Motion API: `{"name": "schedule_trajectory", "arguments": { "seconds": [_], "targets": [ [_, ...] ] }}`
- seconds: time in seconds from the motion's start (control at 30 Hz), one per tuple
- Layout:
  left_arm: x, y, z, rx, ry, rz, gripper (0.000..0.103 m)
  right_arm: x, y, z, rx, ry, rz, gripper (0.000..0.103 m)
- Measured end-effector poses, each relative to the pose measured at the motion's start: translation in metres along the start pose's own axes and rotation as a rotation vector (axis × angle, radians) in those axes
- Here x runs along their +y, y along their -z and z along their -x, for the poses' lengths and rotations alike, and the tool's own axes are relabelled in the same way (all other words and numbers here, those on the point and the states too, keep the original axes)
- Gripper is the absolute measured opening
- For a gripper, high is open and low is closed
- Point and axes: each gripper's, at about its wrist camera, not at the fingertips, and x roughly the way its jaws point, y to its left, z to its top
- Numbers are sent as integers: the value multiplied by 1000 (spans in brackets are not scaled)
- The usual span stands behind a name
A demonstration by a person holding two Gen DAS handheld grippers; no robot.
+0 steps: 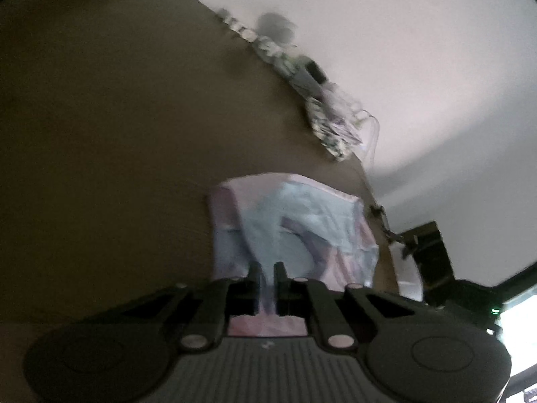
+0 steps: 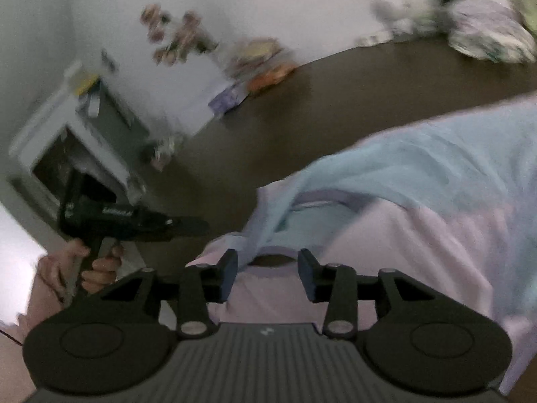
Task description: Fold clothes
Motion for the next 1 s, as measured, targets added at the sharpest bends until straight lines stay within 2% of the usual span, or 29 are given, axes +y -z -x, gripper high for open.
{"name": "schedule_trajectory", "arguments": {
  "seconds": [0.07,0.13,0.2,0.27,0.3,0.4,0.43,0.5,0.57,0.6,0.63,0.77,1.0],
  "targets": [
    [-6,0,0,12,-16,-77,20,15,-8,-17,21,46,48,42],
    [-34,4,-5,4,-100,-261,44,18,-12,-28,32,90,35,42],
    [-64,9,-14,-1,-194,-463,46,15,-16,-35,30,119,7,42],
    [-91,17,-37,30,-302,-619,46,10,-15,-35,18,126,-20,42],
    [-98,18,-48,55,-344,-645,46,7,-15,-34,11,129,-33,42],
    [-99,13,-74,130,-403,-621,44,2,-12,-31,-4,135,-58,42],
    [-97,10,-81,147,-414,-602,38,2,-9,-28,-8,137,-59,43],
    [-90,1,-87,174,-405,-524,28,-1,-4,-21,-16,143,-62,45],
    [-78,-7,-90,185,-354,-422,24,-5,0,-14,-23,150,-66,45],
    [-72,-10,-88,182,-327,-371,8,-6,1,-12,-25,152,-69,45],
    [-65,-14,-87,179,-300,-320,2,-8,1,-11,-27,152,-69,45],
    [-53,-23,-77,115,-282,-261,1,-9,-4,-11,-21,130,-49,45],
    [-39,-50,-34,-17,-158,-167,1,10,-22,-34,31,125,72,45]
  ]
}}
